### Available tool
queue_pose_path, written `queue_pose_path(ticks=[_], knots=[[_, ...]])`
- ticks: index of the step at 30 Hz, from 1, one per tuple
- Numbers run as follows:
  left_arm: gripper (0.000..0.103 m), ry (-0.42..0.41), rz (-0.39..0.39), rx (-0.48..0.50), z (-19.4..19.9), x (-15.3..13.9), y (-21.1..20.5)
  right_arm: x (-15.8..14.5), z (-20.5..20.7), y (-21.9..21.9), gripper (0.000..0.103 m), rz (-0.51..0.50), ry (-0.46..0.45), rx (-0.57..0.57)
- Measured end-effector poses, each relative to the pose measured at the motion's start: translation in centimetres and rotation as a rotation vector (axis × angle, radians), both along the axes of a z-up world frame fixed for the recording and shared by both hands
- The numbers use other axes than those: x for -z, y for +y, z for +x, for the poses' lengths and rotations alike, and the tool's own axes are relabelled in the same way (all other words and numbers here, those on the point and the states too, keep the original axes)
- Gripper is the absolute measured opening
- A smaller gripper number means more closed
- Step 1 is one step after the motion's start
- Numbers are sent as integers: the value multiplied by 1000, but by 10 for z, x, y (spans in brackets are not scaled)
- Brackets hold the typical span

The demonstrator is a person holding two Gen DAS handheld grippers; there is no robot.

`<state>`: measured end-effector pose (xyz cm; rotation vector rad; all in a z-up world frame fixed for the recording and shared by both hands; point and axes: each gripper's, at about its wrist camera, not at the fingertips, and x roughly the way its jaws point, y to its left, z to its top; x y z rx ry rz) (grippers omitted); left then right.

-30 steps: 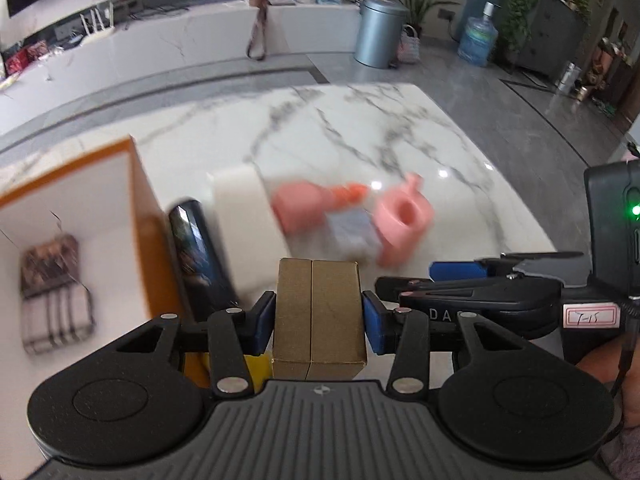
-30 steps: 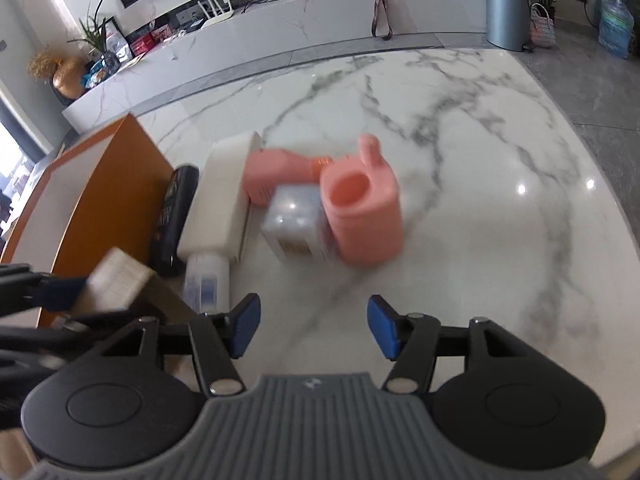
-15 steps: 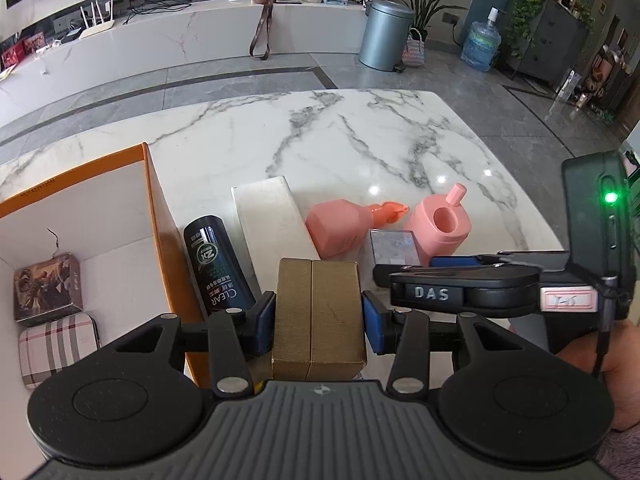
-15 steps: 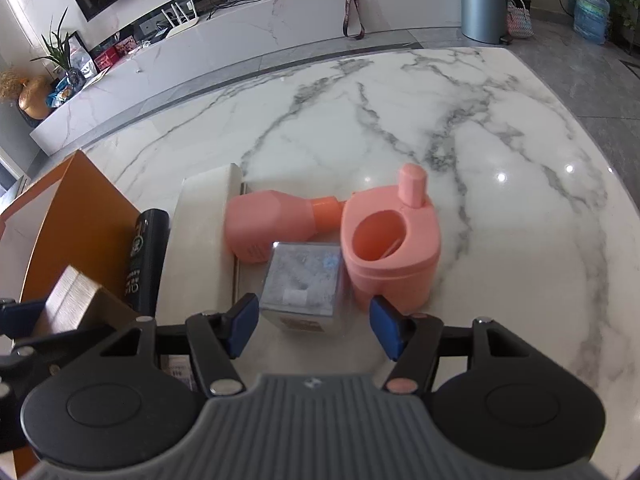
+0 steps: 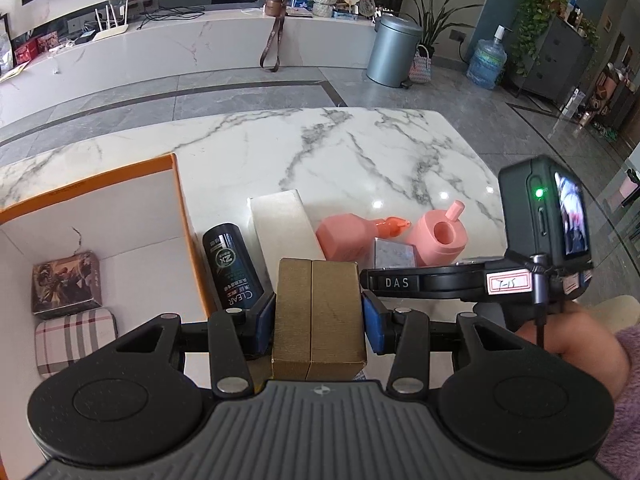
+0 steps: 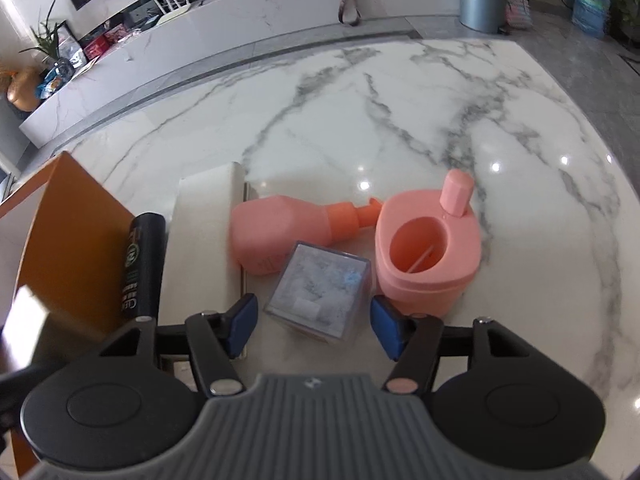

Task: Organize rigid objects
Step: 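Grasp the clear plastic cube box with the right tool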

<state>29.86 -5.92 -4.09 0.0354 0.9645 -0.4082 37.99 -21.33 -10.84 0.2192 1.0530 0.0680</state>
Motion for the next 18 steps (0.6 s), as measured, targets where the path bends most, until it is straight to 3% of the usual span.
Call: queue_pose_path(ticks=[8, 13, 18], knots=[[51, -42, -26, -30, -20, -25, 20, -22, -40, -11, 52, 6, -30, -15], [51, -39, -55, -63, -39, -44, 49, -65, -81, -7, 52, 66, -106, -63], [51, -51, -1, -111, -58, -54, 87, -112, -113, 28, 52, 138, -210, -205]])
